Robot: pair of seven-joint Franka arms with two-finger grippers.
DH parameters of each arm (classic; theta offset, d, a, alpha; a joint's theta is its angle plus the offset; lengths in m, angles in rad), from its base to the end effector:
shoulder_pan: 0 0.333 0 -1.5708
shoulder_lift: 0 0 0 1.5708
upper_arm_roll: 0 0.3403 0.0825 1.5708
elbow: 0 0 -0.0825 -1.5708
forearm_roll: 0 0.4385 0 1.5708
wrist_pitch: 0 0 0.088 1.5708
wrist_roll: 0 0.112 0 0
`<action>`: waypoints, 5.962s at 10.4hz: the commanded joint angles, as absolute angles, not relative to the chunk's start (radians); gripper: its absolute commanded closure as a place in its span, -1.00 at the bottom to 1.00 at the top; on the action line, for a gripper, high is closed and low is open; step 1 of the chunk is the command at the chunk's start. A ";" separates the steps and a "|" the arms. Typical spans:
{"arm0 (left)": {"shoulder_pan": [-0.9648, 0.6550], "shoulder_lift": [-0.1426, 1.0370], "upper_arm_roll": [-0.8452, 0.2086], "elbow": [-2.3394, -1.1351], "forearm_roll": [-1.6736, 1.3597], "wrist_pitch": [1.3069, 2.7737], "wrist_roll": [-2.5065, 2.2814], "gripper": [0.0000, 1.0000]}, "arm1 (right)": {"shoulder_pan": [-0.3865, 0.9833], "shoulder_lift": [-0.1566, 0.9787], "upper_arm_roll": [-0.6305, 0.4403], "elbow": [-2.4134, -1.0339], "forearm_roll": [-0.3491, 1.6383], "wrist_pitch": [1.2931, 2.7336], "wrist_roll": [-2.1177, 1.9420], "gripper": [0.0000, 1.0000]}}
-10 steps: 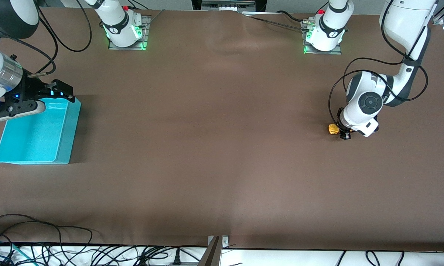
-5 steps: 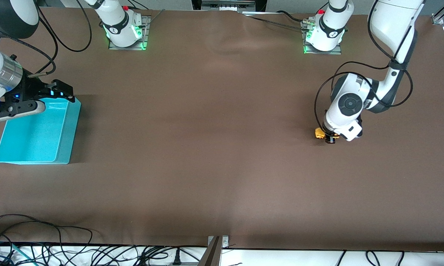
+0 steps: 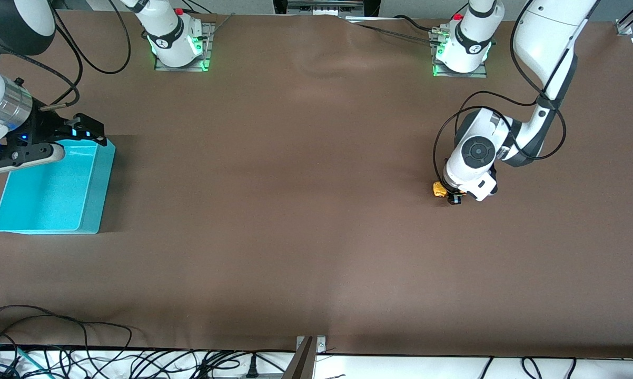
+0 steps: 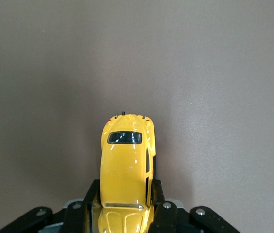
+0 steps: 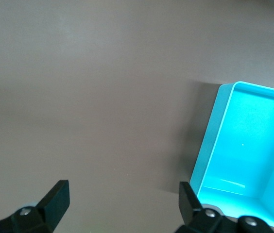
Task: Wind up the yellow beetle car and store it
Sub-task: 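Roll the held car back and forth on the table with the left gripper, then open the left gripper to release the car and lift away, then reach the right gripper down to the car beside the teal bin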
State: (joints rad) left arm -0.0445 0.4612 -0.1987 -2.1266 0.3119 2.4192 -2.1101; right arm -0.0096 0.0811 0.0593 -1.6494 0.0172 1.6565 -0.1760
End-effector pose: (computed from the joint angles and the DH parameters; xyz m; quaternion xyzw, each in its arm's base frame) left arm 0.5781 -0.1449 0.1517 -0.6832 -0.7248 -0.0166 0.0873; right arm 0.6345 0.0321 0.5591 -0.9930 -0.1115 0.0362 0.0132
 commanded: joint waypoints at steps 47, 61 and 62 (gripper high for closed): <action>0.058 0.427 -0.017 -1.982 0.316 2.272 -1.604 -0.59 | -0.012 0.072 -0.009 -1.643 0.072 1.623 -0.219 -1.00; 0.052 0.267 -0.048 -1.549 0.015 1.621 -0.617 -1.00 | -0.005 0.141 -0.021 -1.634 0.048 1.632 -0.308 -1.00; 0.052 0.243 -0.058 -1.514 0.017 1.602 -0.577 -1.00 | -0.008 0.149 -0.021 -1.632 0.046 1.640 -0.327 -1.00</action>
State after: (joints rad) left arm 0.0486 0.2840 -0.0503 -1.5374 0.0404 1.6352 -0.6511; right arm -0.0062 0.1341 -0.0193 -1.6499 0.0474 1.6400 -0.2954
